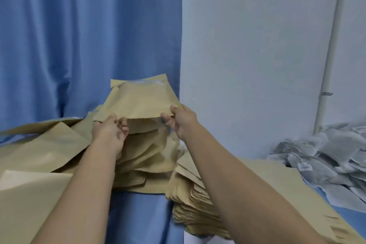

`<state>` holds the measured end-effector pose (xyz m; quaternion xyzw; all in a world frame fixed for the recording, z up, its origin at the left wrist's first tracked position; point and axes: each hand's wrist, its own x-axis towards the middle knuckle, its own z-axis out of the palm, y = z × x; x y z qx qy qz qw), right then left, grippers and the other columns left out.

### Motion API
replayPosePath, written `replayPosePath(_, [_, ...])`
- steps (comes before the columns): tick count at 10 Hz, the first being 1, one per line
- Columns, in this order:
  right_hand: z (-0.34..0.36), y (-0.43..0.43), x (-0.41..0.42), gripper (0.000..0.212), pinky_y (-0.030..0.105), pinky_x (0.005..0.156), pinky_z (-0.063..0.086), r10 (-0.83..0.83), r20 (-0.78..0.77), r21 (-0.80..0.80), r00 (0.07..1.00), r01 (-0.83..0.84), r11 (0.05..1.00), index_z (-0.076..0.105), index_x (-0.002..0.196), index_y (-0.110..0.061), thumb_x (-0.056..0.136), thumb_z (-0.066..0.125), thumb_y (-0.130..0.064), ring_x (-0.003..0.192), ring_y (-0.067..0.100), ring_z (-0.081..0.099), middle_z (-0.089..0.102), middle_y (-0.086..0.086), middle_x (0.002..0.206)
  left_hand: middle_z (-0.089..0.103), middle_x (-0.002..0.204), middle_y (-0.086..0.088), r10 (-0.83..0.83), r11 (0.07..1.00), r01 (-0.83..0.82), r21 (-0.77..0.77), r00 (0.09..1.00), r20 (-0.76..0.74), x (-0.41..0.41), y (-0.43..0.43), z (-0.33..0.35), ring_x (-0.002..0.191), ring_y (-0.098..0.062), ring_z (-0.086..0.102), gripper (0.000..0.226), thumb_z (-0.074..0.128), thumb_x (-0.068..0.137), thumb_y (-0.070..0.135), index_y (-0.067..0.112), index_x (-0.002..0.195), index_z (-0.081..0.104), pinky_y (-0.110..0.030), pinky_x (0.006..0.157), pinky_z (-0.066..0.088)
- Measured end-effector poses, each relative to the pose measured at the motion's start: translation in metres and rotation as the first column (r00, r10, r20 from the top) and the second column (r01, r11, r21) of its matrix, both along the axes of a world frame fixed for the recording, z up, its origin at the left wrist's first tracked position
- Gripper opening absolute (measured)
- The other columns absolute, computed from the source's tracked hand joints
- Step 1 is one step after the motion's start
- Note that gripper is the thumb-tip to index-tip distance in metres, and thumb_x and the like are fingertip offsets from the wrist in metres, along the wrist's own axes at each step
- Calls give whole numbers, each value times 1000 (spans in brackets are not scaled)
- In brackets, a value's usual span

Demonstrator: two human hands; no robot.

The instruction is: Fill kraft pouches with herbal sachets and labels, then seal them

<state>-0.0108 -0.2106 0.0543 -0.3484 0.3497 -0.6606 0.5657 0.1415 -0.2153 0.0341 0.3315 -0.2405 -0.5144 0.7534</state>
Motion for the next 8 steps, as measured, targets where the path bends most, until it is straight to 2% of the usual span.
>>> replayPosePath(1, [-2,-21,15,40,25,83,55,54,122,51,991,-60,997,41,135,7,95,48,5,89,30,67,50,18,132,59,101,-13,-129,991,130,-12,966,-223,13,-17,-1,90,-19,68,32,41,101,12,4,132,41,-20,51,54])
replayPosePath(2, [-8,-21,18,48,30,80,56,134,241,8,961,-140,990,33,137,11,91,46,16,115,37,57,44,27,131,45,140,-14,-149,989,129,-79,924,-353,20,-30,-8,126,-21,51,39,39,102,11,2,139,36,-19,72,55])
replayPosePath(3, [-16,-4,13,35,36,92,52,250,267,-10,931,-257,966,38,125,18,90,43,19,119,40,53,43,30,128,39,147,-12,-180,983,134,-125,824,-537,12,-28,-22,134,-14,40,32,46,98,10,3,129,45,-7,91,43])
replayPosePath(4, [-24,18,0,43,38,87,55,250,313,-42,916,-249,968,35,131,16,90,47,17,113,40,57,39,31,135,55,121,-19,57,993,-95,-64,896,-441,-7,1,-29,107,-23,63,38,49,94,-4,1,132,44,-24,82,55])
replayPosePath(5, [-32,54,-24,34,30,72,59,258,321,-79,911,-246,966,44,123,8,90,50,13,91,30,68,53,27,126,55,111,-19,71,991,-113,-73,902,-425,-38,33,-29,89,-27,68,38,46,95,-5,5,131,43,-27,69,59])
replayPosePath(6, [-43,101,-58,17,22,65,57,229,202,-68,952,-220,973,59,106,5,91,50,8,72,18,71,73,13,89,50,125,-20,57,994,-80,-70,959,-278,-81,58,-34,94,-23,67,38,47,95,-4,5,131,41,-25,69,58])
replayPosePath(7, [-63,145,-96,18,19,62,55,151,152,-46,977,-145,988,64,98,1,92,48,6,66,15,69,73,7,79,47,131,-18,165,986,-164,17,975,-147,-127,86,-45,108,-23,60,48,51,90,-4,7,135,37,-29,84,55])
replayPosePath(8, [-87,179,-125,20,19,57,53,70,186,-10,980,-69,998,67,94,0,90,48,6,61,14,65,72,7,78,57,119,-16,98,995,-99,-28,995,-24,-175,117,-66,87,-18,65,24,50,90,-2,3,113,51,-20,65,54])
